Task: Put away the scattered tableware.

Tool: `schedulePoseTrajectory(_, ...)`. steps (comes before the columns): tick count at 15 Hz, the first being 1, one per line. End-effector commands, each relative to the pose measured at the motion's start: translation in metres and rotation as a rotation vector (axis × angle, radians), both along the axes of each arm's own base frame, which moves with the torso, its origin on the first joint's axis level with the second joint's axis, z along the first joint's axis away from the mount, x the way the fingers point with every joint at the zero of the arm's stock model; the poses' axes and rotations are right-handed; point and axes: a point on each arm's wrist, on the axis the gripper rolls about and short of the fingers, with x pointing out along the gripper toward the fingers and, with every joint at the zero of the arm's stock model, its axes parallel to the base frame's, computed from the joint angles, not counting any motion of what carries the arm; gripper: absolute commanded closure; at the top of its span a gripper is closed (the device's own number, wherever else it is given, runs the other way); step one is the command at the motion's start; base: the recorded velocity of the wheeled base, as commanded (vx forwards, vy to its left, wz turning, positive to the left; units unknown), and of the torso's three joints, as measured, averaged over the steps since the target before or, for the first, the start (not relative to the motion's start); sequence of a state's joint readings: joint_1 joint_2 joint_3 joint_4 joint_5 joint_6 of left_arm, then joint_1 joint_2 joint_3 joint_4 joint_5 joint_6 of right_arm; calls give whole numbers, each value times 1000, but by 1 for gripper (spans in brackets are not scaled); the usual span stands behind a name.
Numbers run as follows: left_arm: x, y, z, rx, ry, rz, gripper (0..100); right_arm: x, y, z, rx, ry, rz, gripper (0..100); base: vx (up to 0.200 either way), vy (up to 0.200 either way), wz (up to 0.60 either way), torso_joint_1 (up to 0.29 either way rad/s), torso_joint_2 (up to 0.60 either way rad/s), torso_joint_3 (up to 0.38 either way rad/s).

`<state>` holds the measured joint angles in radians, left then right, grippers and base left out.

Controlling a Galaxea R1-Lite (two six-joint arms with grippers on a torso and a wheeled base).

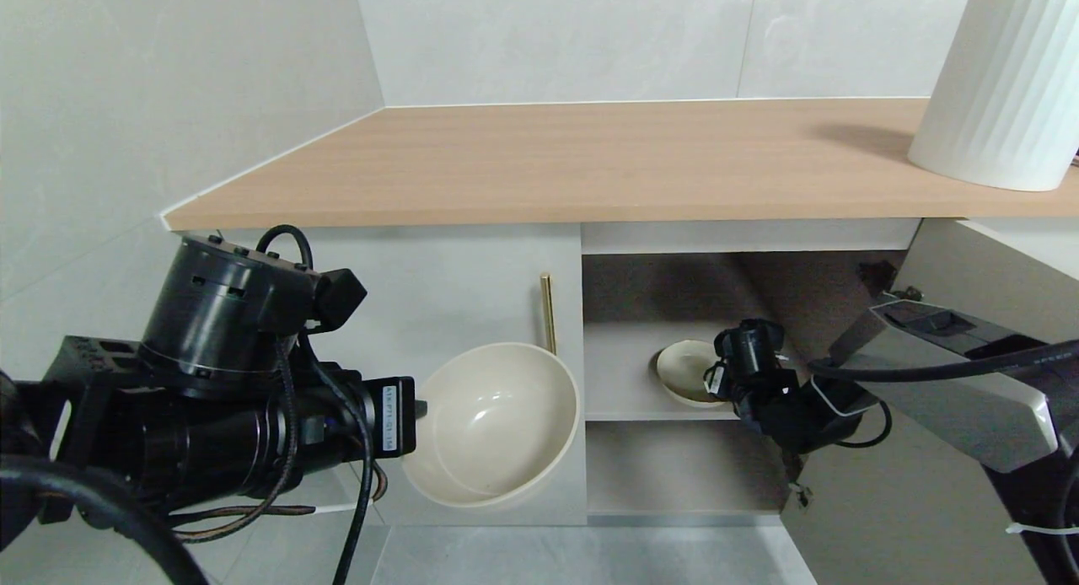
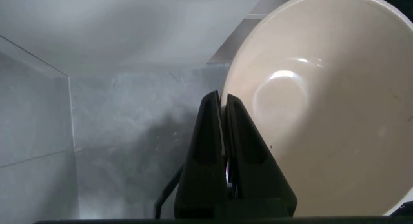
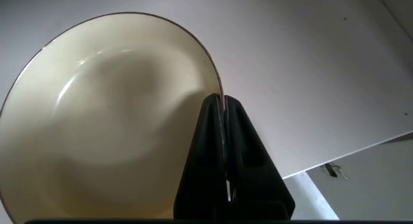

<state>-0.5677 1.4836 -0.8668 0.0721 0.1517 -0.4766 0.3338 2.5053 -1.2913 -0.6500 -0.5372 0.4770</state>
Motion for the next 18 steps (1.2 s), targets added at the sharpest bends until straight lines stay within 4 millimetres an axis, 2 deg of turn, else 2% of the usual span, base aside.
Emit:
schedulePoseTrajectory(1, 0, 0, 0, 0, 0, 1, 100, 0, 0, 0, 0, -1, 0, 0, 0, 0, 0, 0, 0, 0)
schedulePoseTrajectory(7, 0, 0, 0, 0, 1, 1, 100, -2, 0, 6, -1, -9, -7, 0, 0, 0, 0, 0, 0, 0)
schedulePoseTrajectory(9, 0, 0, 0, 0, 1, 1, 100, -17, 4, 29, 2, -31, 6, 0, 0, 0, 0, 0, 0, 0)
schedulePoseTrajectory(11, 1, -1, -2, 5, 9, 1, 100, -45, 13, 60, 12, -47, 57, 0, 0, 0, 0, 0, 0, 0)
schedulePoseTrajectory(13, 2, -2, -4, 10, 16, -5, 100, -87, 21, 100, 73, -47, 223, 0, 0, 0, 0, 0, 0, 0)
schedulePoseTrajectory(14, 2, -4, -6, 14, 18, -9, 100, -101, 23, 110, 92, -39, 283, 0, 0, 0, 0, 0, 0, 0)
schedulePoseTrajectory(15, 0, -8, -9, 23, 31, -28, 100, -138, 27, 137, 132, 1, 443, 0, 0, 0, 0, 0, 0, 0)
schedulePoseTrajectory(18, 0, -15, -21, 84, 53, -77, 100, -193, 34, 181, 156, 41, 623, 0, 0, 0, 0, 0, 0, 0)
